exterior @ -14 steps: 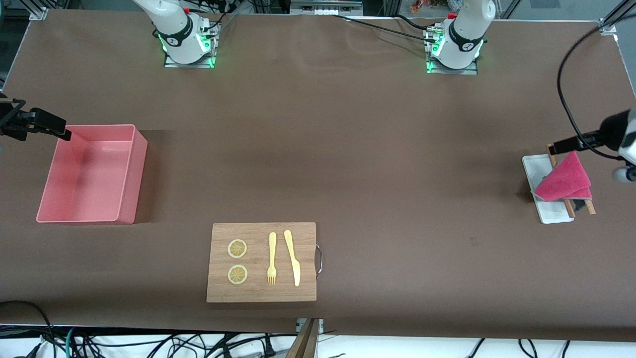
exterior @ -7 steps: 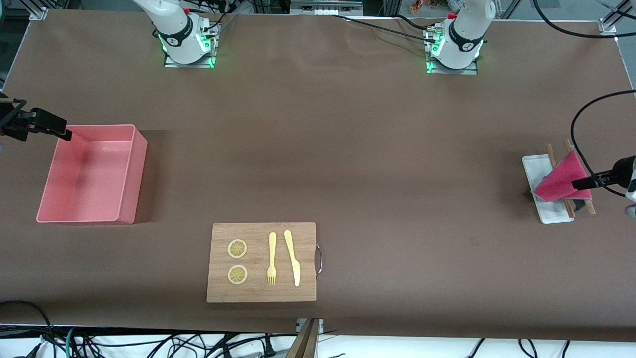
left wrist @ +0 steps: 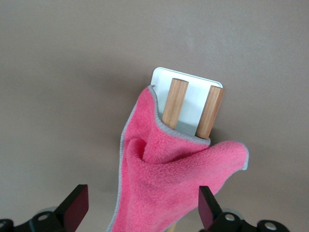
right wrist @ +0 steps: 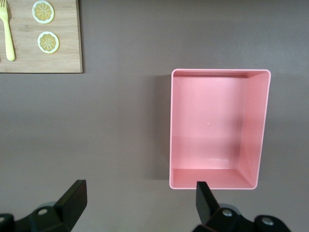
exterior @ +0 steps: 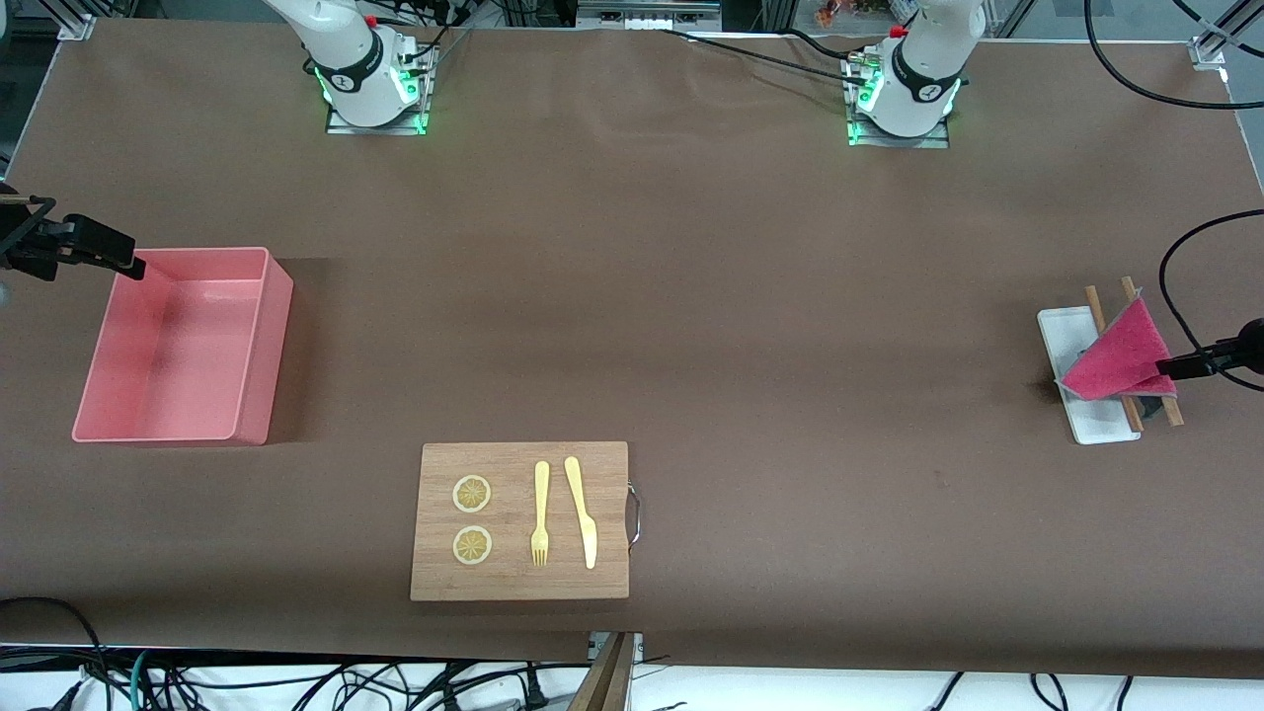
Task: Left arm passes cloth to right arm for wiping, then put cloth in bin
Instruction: 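Reach the left gripper down to the pink cloth on the sticks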
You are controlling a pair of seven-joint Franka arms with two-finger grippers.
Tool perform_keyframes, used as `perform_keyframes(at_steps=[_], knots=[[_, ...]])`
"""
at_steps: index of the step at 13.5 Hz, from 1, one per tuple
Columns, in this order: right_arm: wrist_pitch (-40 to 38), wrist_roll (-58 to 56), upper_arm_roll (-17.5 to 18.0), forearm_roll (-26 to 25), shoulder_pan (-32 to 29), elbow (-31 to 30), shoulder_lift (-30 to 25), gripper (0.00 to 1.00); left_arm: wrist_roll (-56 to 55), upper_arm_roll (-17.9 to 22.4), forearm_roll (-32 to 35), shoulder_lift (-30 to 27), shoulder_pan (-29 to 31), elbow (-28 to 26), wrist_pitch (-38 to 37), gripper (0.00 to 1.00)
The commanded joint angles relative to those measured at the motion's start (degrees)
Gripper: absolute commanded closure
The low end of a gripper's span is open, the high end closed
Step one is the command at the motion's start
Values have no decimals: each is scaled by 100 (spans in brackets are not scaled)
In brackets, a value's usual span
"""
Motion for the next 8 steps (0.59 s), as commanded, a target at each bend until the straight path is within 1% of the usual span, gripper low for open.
perform_keyframes(at_steps=[1,3,7,8], knots=[[-25,31,26,95,-21,100,29,0,534,-62,-324,207,162,167,-11,4],[-33,23,26,95,-21,100,29,0,562,-62,-370,225,188,167,-11,13],[-42,-4,-9,86,-56,100,29,0,842,-62,-378,269,223,167,-11,44],[-34,-4,-9,77,-56,100,29,0,887,-62,-378,278,241,167,-11,49]])
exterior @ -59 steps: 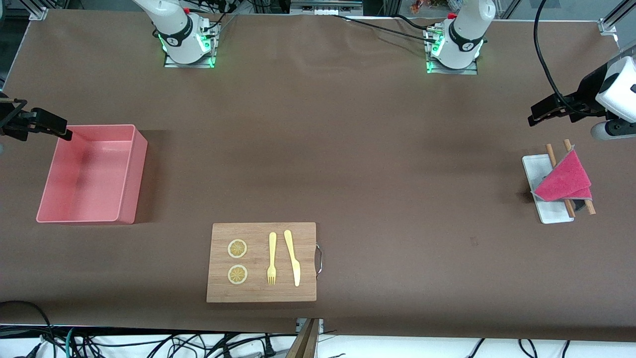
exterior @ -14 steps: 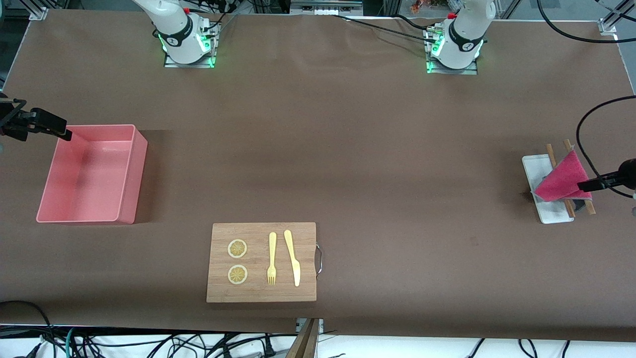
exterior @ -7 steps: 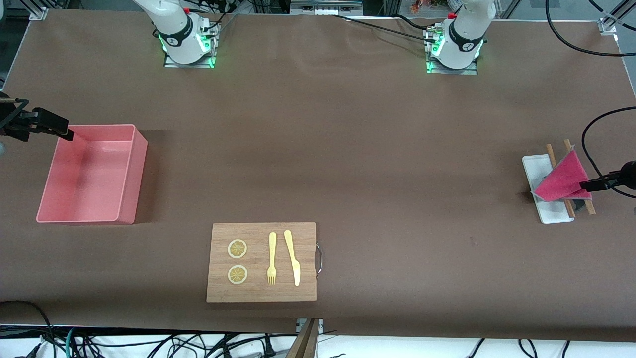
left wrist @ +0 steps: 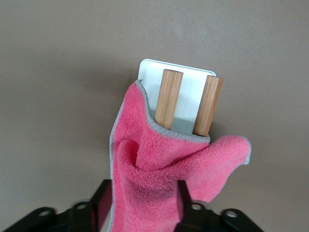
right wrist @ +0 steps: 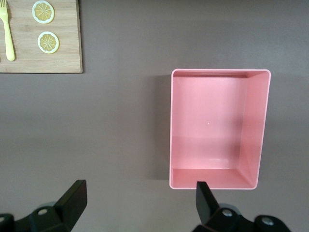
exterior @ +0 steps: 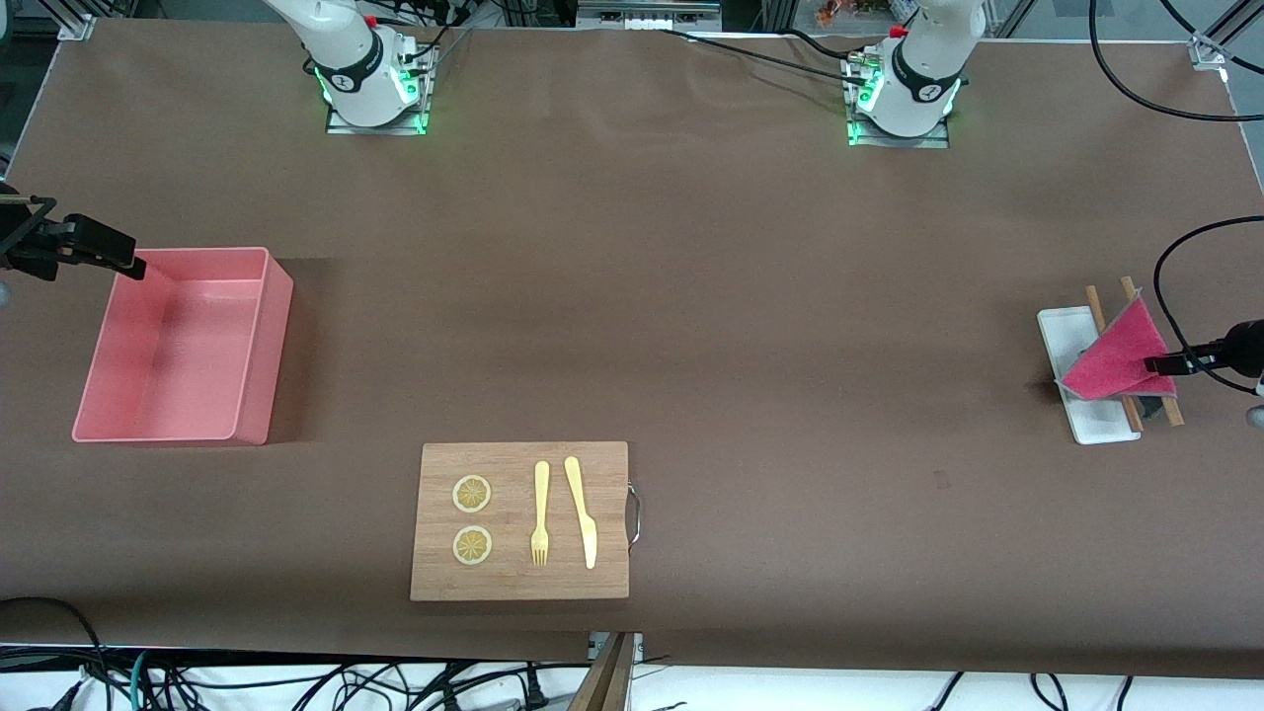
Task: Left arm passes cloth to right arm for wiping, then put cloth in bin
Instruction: 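Close the left gripper on the pink cloth's edge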
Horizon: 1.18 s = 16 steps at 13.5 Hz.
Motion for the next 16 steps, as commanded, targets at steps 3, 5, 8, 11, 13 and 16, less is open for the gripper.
perform_keyframes(at_steps=[3,5,8,11,13,16], knots=[[-25,-21,4,77,-47,108,29,0,275,-62,-89,127,114,161,-24,53],[-25,-4,4,77,-47,108,29,0,275,-62,-98,127,123,152,-24,56],[-25,-4,-5,68,-47,108,29,0,468,-62,-247,136,149,152,-33,78],[-25,-56,-5,68,-47,108,29,0,530,-62,-247,136,150,161,-68,97],[-25,-83,4,68,-47,108,29,0,679,-62,-247,136,158,161,-68,100],[-25,-39,4,85,-38,100,29,0,688,-62,-247,92,158,170,-103,100]])
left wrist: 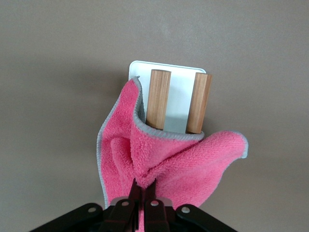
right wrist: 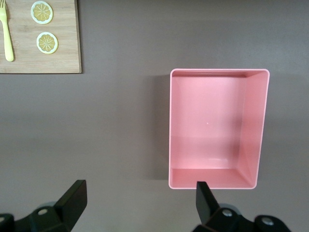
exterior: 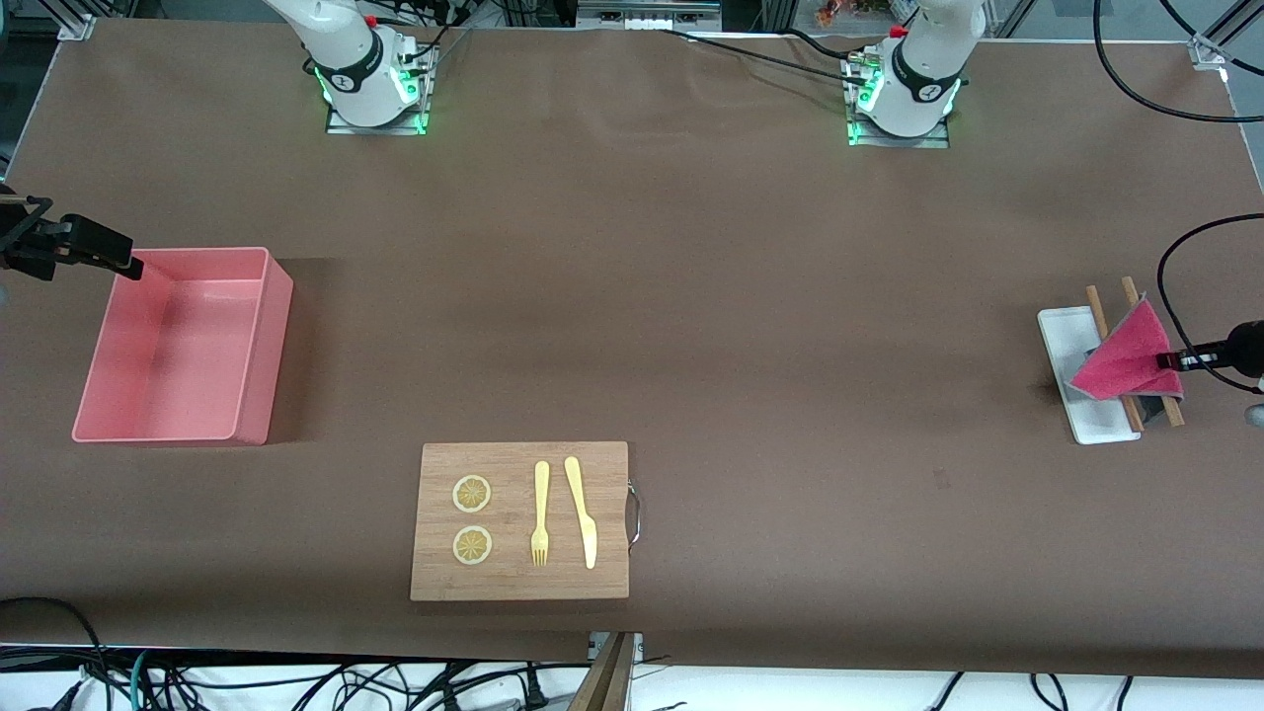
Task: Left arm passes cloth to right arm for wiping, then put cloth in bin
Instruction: 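Close the left gripper on the pink cloth's edge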
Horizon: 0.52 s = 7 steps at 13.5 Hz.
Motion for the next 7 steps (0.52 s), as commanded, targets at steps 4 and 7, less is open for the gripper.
perform_keyframes(at_steps=[4,7], knots=[[-26,-27,48,103,-7,73,99,0,259,-99,-89,-272,23,154,-528,100],[-35,16,57,94,19,55,100,0,180,-291,-219,-423,-4,416,-1010,100]])
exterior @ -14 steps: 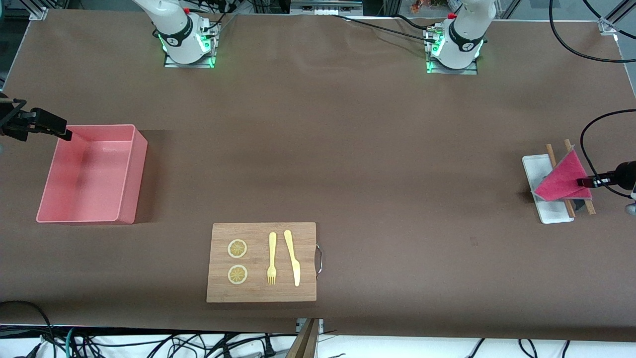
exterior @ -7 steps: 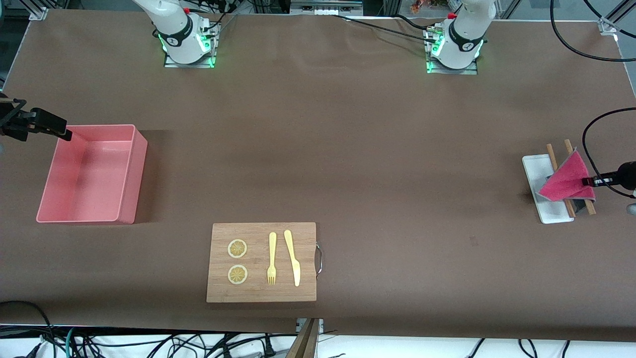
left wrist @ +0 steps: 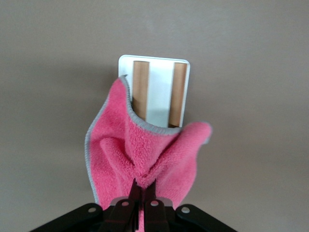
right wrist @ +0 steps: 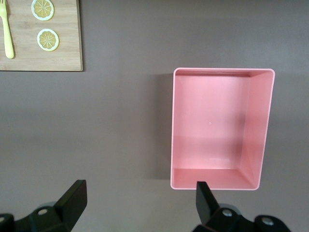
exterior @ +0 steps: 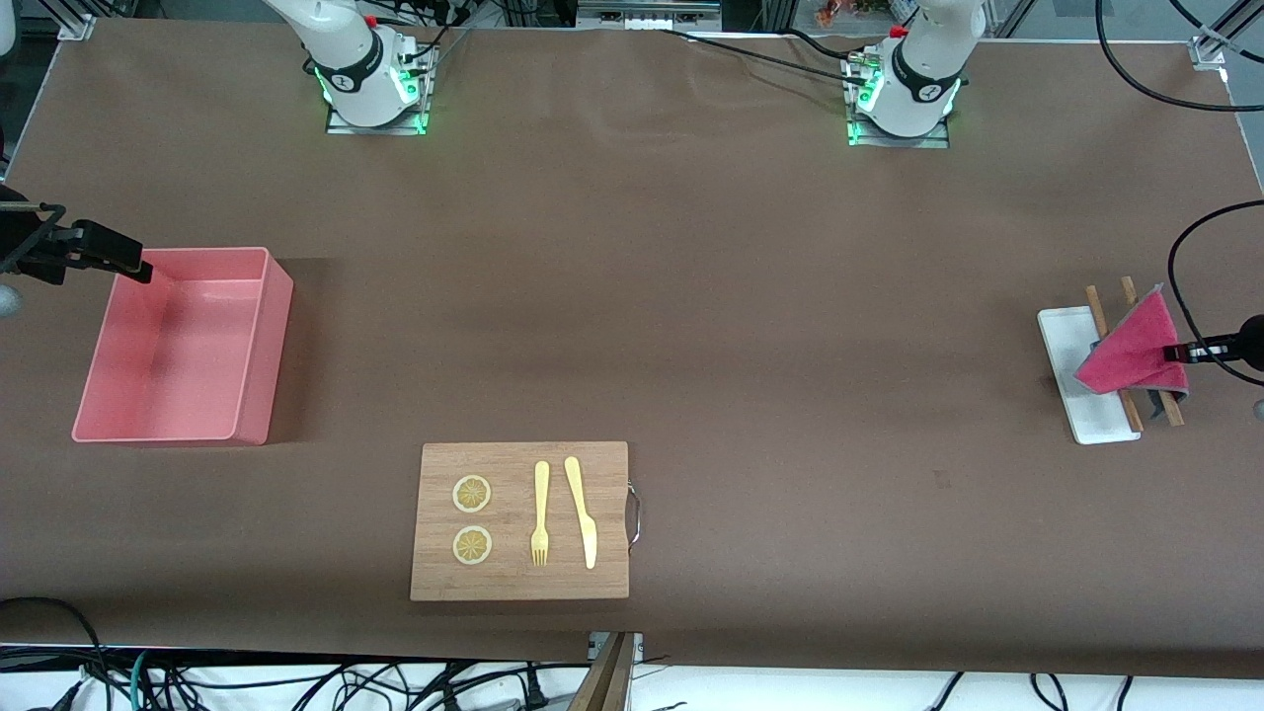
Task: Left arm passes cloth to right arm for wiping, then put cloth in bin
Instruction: 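Carry the cloth with the left gripper toward the right gripper above the board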
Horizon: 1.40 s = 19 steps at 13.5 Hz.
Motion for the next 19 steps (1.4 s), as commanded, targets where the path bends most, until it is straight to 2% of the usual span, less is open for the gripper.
perform_keyframes(at_steps=[1,3,5,8,9,10,12,15,16,19], knots=[[-52,-19,14,88,6,56,8,0,-33,-151,-211,-170,-11,333,-598,100],[-96,-45,14,10,24,30,25,0,-427,-422,-308,-170,-20,615,-1099,100],[-105,-63,14,-17,59,21,183,0,-1015,-878,-343,-170,-20,844,-1478,100],[-123,33,14,9,120,-41,271,0,-2393,-1958,-396,-170,-55,941,-1638,100],[-79,112,14,44,321,-32,358,0,-2972,-2301,-518,-170,-90,941,-1638,100],[-35,539,14,88,427,-23,455,0,-3395,-2540,-624,-118,-256,941,-1629,100],[254,1602,23,298,733,-15,657,0,-3864,-2595,-1158,-21,-782,959,-1498,100],[790,2440,23,841,1069,-15,1044,0,-4759,-2586,-1880,137,-1494,950,-587,100],[983,2764,23,1044,1226,-15,1175,0,-5093,-2577,-1899,198,-1766,950,-209,100],[1502,3627,23,1212,1657,-15,1404,0,-5831,-2568,-1908,400,-2532,959,759,100]])
